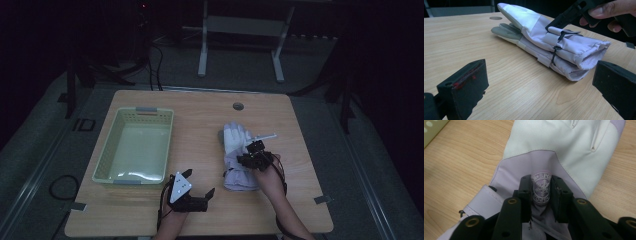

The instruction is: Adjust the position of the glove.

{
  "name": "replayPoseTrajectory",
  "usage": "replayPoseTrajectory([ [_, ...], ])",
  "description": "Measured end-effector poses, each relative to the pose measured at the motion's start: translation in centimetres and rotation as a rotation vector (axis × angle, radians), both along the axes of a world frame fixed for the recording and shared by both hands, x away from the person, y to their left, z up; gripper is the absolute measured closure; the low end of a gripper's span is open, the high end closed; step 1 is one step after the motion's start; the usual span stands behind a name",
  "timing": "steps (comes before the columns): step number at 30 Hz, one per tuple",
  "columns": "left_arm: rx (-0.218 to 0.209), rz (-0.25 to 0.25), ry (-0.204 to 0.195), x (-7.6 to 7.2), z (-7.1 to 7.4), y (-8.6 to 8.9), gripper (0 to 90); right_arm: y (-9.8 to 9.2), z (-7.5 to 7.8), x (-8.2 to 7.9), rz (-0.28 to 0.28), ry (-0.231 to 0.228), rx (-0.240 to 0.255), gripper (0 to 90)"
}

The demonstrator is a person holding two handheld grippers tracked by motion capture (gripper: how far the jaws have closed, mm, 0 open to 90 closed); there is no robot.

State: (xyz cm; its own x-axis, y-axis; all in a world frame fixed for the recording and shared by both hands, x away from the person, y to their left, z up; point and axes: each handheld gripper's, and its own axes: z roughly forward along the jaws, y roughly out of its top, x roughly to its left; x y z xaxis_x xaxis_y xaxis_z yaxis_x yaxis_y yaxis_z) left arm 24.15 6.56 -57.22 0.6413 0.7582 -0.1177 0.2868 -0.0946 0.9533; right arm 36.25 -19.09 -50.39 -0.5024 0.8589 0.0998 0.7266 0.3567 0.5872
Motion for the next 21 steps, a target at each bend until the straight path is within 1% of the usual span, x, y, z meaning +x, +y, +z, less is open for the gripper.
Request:
replayPoseTrajectory([
  [1,0.001,0.000,0.003,0.0,0.0,0.0,0.3,0.0,0.1,0.0,0.004,-0.003,0.003,68.2],
  [5,-0.012,-0.008,0.014,0.3,0.0,0.1,0.3,-0.3,0.7,-0.4,0.037,-0.057,0.026,63.4],
  [6,-0.013,-0.007,0.022,0.3,0.0,0.1,0.2,-0.4,0.9,-0.5,0.044,-0.074,0.029,60.9],
  [8,-0.019,-0.012,0.037,0.5,0.0,0.1,0.3,-0.7,1.3,-0.7,0.061,-0.109,0.034,50.6],
  [10,-0.007,-0.039,0.082,0.9,0.0,0.1,0.2,-1.2,1.7,-0.9,0.088,-0.145,0.045,44.0],
  [12,0.011,-0.044,0.108,1.4,0.0,-0.2,0.2,-1.7,2.3,-1.1,0.100,-0.158,0.055,34.0],
  [13,0.019,-0.061,0.128,1.7,0.1,-0.4,0.3,-1.9,2.5,-1.1,0.103,-0.163,0.072,29.7],
  [14,0.019,-0.080,0.151,1.9,0.2,-0.5,0.3,-2.2,2.6,-1.2,0.120,-0.159,0.085,27.5],
  [15,0.010,-0.102,0.176,2.1,0.2,-0.6,0.3,-2.3,2.8,-1.3,0.126,-0.165,0.096,26.1],
  [16,0.021,-0.109,0.187,2.2,0.4,-0.7,0.3,-2.6,2.9,-1.4,0.132,-0.179,0.108,22.6],
  [17,0.019,-0.106,0.190,2.1,0.5,-0.8,0.3,-2.8,3.1,-1.5,0.137,-0.192,0.121,19.1],
  [19,0.010,-0.110,0.196,2.2,0.9,-0.9,0.3,-3.3,3.4,-1.7,0.152,-0.210,0.150,14.8],
  [20,0.013,-0.105,0.194,2.2,1.1,-0.9,0.3,-3.6,3.5,-1.7,0.164,-0.200,0.156,14.2],
  [21,0.019,-0.101,0.191,2.1,1.3,-1.0,0.7,-3.9,3.5,-1.7,0.165,-0.210,0.171,14.4],
])
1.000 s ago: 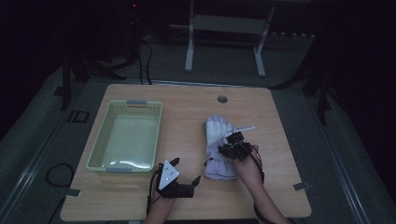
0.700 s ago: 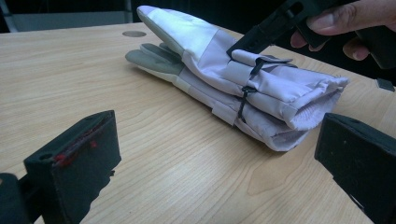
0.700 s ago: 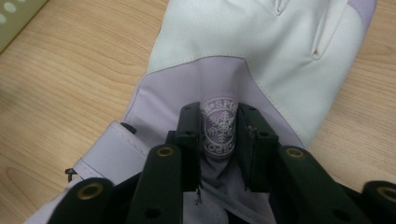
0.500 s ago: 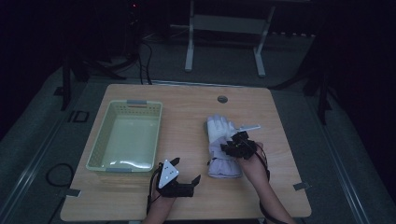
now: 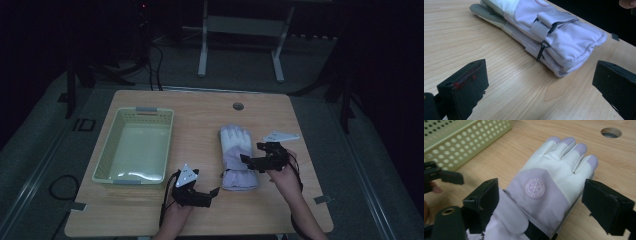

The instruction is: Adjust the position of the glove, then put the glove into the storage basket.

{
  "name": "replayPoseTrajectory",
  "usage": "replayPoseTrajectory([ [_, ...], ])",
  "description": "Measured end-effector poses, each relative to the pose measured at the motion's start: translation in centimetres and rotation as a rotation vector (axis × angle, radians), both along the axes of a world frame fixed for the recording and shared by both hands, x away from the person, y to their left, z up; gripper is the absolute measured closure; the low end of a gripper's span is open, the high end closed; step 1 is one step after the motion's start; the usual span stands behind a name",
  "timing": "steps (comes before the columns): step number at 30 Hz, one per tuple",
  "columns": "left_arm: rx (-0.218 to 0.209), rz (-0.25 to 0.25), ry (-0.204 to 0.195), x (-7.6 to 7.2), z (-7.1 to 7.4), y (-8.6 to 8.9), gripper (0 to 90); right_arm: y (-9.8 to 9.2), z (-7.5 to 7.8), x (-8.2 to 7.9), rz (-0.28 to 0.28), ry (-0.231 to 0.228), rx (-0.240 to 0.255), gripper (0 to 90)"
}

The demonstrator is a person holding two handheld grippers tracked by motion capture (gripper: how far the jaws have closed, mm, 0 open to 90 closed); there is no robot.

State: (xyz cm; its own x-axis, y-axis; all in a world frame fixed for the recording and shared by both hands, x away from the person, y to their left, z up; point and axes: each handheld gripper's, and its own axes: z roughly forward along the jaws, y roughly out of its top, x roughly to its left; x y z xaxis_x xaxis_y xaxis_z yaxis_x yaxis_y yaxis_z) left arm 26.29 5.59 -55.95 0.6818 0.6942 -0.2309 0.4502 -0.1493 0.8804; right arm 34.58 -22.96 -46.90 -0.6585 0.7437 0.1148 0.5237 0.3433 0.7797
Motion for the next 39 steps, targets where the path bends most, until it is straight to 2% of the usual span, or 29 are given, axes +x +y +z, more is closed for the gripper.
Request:
replayPoseTrajectory([
  [1,-0.006,0.001,-0.003,0.0,0.2,0.0,3.7,-0.3,0.0,0.0,0.004,-0.019,0.013,14.6],
  [3,-0.014,-0.004,-0.003,0.1,0.7,-0.1,3.7,-0.8,-0.2,0.2,0.007,-0.047,-0.003,14.9],
  [4,-0.027,-0.011,0.002,0.1,0.9,-0.1,3.6,-1.1,-0.3,0.1,0.009,-0.080,0.004,15.3],
  [6,-0.058,-0.032,0.027,0.3,1.2,-0.1,2.9,-1.4,-0.3,0.1,0.011,-0.075,0.009,14.5],
  [7,-0.058,-0.032,0.027,0.3,1.2,-0.1,2.8,-1.4,-0.3,0.1,0.011,-0.075,0.009,14.5],
  [8,-0.047,-0.035,0.032,0.7,1.6,-0.2,2.8,-1.6,-0.3,0.2,0.007,-0.055,0.003,14.8],
  [9,-0.033,-0.037,0.032,0.9,1.8,-0.4,2.7,-2.1,-0.3,0.3,0.003,-0.045,0.022,15.5],
  [12,-0.030,-0.036,0.030,1.0,1.9,-0.5,2.3,-2.5,-0.2,0.5,-0.008,-0.036,0.030,15.4],
  [13,0.012,-0.026,0.024,1.5,2.5,-0.9,1.9,-3.1,-0.3,0.7,-0.020,-0.040,0.044,15.3],
  [14,0.033,-0.013,0.026,2.0,3.0,-1.4,2.0,-3.2,-0.3,0.8,-0.025,-0.042,0.041,15.2],
  [17,0.036,-0.015,0.035,2.4,3.4,-1.8,2.0,-3.4,-0.4,1.0,-0.033,-0.037,0.040,15.3],
  [18,0.060,-0.008,0.039,3.1,3.8,-2.4,2.2,-3.4,-0.3,1.3,-0.056,-0.049,0.036,17.6],
  [20,0.047,-0.012,0.064,3.8,4.0,-2.8,4.8,-3.6,-0.2,1.6,-0.069,-0.048,0.063,17.3],
  [21,0.047,-0.012,0.064,3.8,4.0,-2.8,5.1,-3.6,-0.2,1.6,-0.069,-0.048,0.063,17.3],
  [22,0.035,-0.028,0.089,4.4,4.0,-3.3,6.1,-3.5,-0.2,2.0,-0.080,-0.044,0.085,16.6],
  [24,0.035,-0.031,0.090,4.6,4.0,-3.6,10.6,-3.2,-0.3,2.3,-0.077,-0.031,0.083,13.0],
  [27,0.064,-0.008,0.084,4.9,4.0,-4.5,15.1,-2.7,-0.6,2.5,-0.060,-0.012,0.081,10.2],
  [28,0.068,-0.005,0.101,5.0,3.9,-5.0,15.3,-2.0,-1.4,2.7,-0.053,-0.013,0.051,10.0],
  [29,0.068,-0.005,0.101,5.0,3.9,-5.0,15.3,-2.0,-1.4,2.7,-0.053,-0.013,0.051,10.0],
  [30,0.080,0.015,0.118,5.0,3.7,-5.3,15.3,-1.6,-2.1,2.8,-0.059,-0.001,0.029,10.1],
  [31,0.080,0.015,0.118,5.0,3.7,-5.3,15.3,-1.4,-2.4,2.9,-0.061,0.013,0.023,10.2],
  [32,0.073,0.016,0.154,4.9,3.2,-5.3,15.3,-1.3,-2.9,3.1,-0.056,0.028,0.025,10.6],
  [33,0.073,0.016,0.154,4.9,3.2,-5.3,15.3,-1.3,-2.9,3.1,-0.056,0.028,0.025,10.6],
  [34,0.089,0.022,0.182,4.8,2.6,-5.4,15.3,-1.2,-3.6,3.3,-0.065,0.053,0.029,13.7],
  [35,0.089,0.022,0.182,4.8,2.6,-5.4,15.3,-1.2,-3.6,3.3,-0.065,0.053,0.029,13.7],
  [36,0.078,0.022,0.219,4.8,1.8,-5.3,15.3,-1.2,-4.2,3.4,-0.068,0.078,0.031,14.4],
  [37,0.078,0.022,0.219,4.8,1.8,-5.3,15.3,-1.2,-4.2,3.4,-0.068,0.078,0.031,14.4],
  [38,0.073,0.013,0.245,4.8,1.3,-5.5,15.3,-1.2,-5.0,3.6,-0.064,0.110,0.041,14.5],
  [39,0.069,0.009,0.263,4.9,1.0,-5.5,15.3,-1.2,-5.0,3.6,-0.064,0.110,0.041,14.5],
])
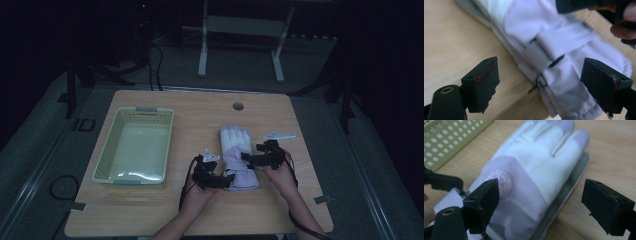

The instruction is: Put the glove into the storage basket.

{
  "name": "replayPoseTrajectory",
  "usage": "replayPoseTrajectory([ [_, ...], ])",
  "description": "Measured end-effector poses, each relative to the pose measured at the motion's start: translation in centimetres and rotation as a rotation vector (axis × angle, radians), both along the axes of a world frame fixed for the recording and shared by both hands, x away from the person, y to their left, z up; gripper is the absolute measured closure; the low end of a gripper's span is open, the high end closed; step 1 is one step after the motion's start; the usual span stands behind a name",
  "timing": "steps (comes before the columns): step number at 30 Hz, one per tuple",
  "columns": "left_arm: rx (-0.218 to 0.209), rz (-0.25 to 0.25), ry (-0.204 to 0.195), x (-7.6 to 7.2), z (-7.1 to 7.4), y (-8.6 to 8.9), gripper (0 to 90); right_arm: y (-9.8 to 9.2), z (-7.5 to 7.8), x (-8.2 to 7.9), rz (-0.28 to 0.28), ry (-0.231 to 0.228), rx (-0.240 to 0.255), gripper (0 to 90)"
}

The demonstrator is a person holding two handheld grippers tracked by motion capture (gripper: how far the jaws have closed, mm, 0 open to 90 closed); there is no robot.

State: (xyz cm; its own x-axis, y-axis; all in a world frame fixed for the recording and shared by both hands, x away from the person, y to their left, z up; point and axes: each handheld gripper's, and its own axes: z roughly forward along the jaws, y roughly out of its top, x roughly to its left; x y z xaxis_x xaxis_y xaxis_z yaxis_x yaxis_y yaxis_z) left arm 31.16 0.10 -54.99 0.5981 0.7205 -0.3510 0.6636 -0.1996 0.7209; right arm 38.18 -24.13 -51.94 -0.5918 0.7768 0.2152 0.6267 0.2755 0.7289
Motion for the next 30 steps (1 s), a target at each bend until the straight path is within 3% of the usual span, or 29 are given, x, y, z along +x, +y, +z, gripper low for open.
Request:
replayPoseTrajectory([
  [1,-0.007,-0.003,0.027,0.1,-0.5,-0.1,15.4,0.0,-0.6,0.1,0.003,0.026,-0.007,14.7],
  [4,-0.020,-0.018,0.052,0.4,-0.9,-0.1,17.3,-0.2,-1.3,0.2,0.008,0.059,0.013,16.2],
  [5,-0.036,-0.026,0.065,0.5,-1.1,0.0,20.6,-0.5,-1.8,0.4,0.016,0.105,0.027,17.5],
  [6,-0.050,-0.042,0.080,0.7,-1.2,0.0,20.6,-0.5,-1.8,0.4,0.016,0.105,0.027,17.5],
  [7,-0.057,-0.054,0.095,0.9,-1.5,0.0,23.4,-0.8,-2.4,0.7,0.040,0.159,0.049,19.2],
  [8,-0.057,-0.054,0.095,0.9,-1.5,0.0,23.5,-0.8,-2.4,0.7,0.040,0.159,0.049,19.2],
  [10,-0.079,-0.077,0.108,1.2,-1.9,0.1,24.5,-1.2,-2.8,1.0,0.047,0.209,0.081,22.0],
  [11,-0.083,-0.086,0.111,1.3,-1.9,0.1,29.1,-1.4,-3.1,1.1,0.045,0.247,0.096,26.2],
  [15,-0.089,-0.108,0.120,1.5,-2.0,-0.2,39.5,-1.5,-3.3,1.2,0.093,0.300,0.143,49.7],
  [17,-0.084,-0.111,0.131,1.6,-2.0,-0.2,45.7,-1.3,-3.0,1.0,0.100,0.291,0.118,59.8],
  [20,-0.079,-0.116,0.144,1.6,-1.6,-0.2,62.4,-0.5,-1.9,0.3,0.101,0.221,0.022,72.6],
  [23,-0.057,-0.116,0.144,1.4,-1.1,-0.4,68.9,0.2,-1.4,-0.3,0.090,0.168,-0.034,75.1],
  [30,-0.029,-0.139,0.143,1.6,-0.2,-0.4,73.3,0.9,0.0,-1.2,0.081,0.095,-0.084,76.4],
])
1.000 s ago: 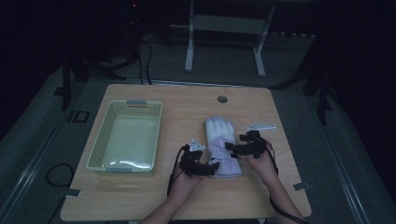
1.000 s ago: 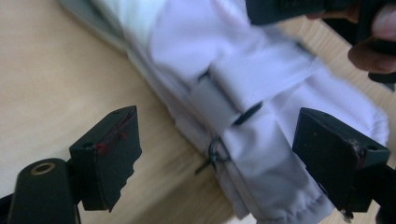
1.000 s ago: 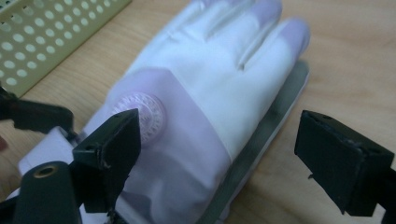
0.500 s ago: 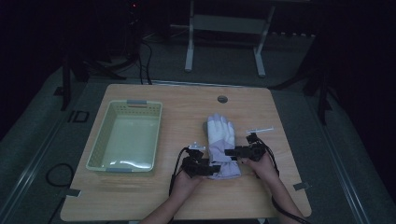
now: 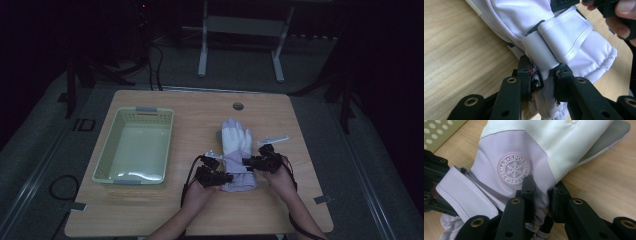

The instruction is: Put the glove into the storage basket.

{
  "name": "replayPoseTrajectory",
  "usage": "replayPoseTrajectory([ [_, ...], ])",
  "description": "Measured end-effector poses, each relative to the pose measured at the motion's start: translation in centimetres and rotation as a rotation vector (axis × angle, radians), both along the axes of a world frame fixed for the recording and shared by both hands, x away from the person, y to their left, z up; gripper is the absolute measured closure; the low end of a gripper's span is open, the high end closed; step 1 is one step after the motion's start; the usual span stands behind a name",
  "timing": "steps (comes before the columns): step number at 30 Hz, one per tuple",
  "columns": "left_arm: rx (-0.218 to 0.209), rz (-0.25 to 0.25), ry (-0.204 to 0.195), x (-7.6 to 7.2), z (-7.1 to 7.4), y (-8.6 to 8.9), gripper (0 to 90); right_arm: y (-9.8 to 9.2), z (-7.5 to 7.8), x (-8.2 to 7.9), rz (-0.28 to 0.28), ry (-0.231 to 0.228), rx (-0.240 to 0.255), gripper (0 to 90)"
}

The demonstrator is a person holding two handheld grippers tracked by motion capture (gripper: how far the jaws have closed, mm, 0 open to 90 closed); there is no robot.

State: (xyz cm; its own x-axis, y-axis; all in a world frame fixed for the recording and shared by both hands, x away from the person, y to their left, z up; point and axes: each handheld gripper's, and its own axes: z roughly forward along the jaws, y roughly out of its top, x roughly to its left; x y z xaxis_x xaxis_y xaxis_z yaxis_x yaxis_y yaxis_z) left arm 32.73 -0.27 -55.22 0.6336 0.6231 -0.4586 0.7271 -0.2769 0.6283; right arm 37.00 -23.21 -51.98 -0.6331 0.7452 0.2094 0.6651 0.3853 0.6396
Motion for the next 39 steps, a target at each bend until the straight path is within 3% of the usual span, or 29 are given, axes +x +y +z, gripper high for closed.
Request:
replayPoseTrajectory([
  [7,0.024,-0.017,-0.030,-0.1,1.4,0.2,73.9,0.3,1.3,-0.2,0.000,-0.027,0.003,76.5],
  [14,0.047,-0.055,-0.059,0.0,3.4,1.4,73.9,0.6,2.5,-0.5,-0.007,-0.031,0.065,76.5],
  [19,0.065,-0.060,-0.078,0.0,4.8,2.2,73.9,1.5,3.7,-0.7,-0.004,-0.061,0.063,76.5],
  [39,0.110,-0.095,-0.114,0.2,9.2,5.4,74.0,4.7,7.5,-0.9,-0.010,-0.088,0.085,76.5],
])
